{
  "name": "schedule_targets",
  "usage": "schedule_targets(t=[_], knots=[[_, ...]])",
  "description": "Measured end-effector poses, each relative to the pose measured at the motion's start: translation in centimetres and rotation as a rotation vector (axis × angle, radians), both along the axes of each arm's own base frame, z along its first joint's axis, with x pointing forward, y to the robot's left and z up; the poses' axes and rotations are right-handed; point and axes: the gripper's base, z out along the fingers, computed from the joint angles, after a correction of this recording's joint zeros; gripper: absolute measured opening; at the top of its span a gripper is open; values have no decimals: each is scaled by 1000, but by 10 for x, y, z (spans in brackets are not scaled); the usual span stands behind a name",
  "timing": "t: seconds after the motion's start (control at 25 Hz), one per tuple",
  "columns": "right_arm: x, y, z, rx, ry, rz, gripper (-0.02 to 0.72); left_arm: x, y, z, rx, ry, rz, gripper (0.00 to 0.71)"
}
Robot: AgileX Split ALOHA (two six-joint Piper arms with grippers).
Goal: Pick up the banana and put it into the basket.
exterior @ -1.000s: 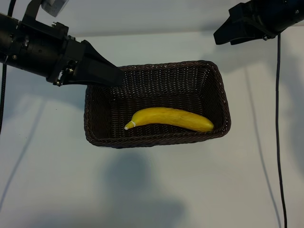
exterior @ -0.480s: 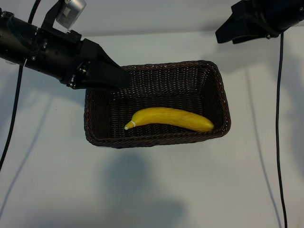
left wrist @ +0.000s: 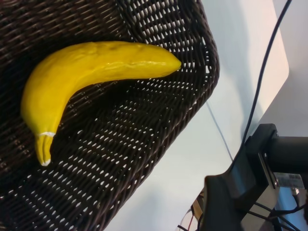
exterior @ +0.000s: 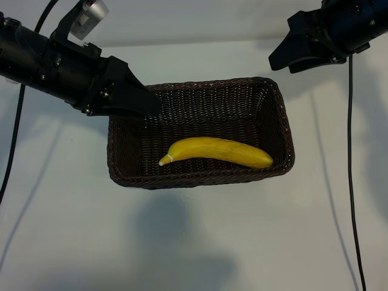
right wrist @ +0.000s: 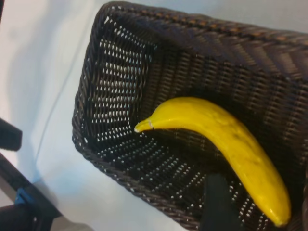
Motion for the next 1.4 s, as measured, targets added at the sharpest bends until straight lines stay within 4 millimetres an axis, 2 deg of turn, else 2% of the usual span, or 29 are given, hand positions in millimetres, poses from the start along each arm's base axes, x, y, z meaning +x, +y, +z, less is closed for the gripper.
schedule_targets(t=[0.76,1.4], knots=[[-4,3,2,44,42,22,445,0,0,0,0,-10,-8,458],[3,6,7,104,1,-44,445,0,0,0,-1,-13,-10,458]])
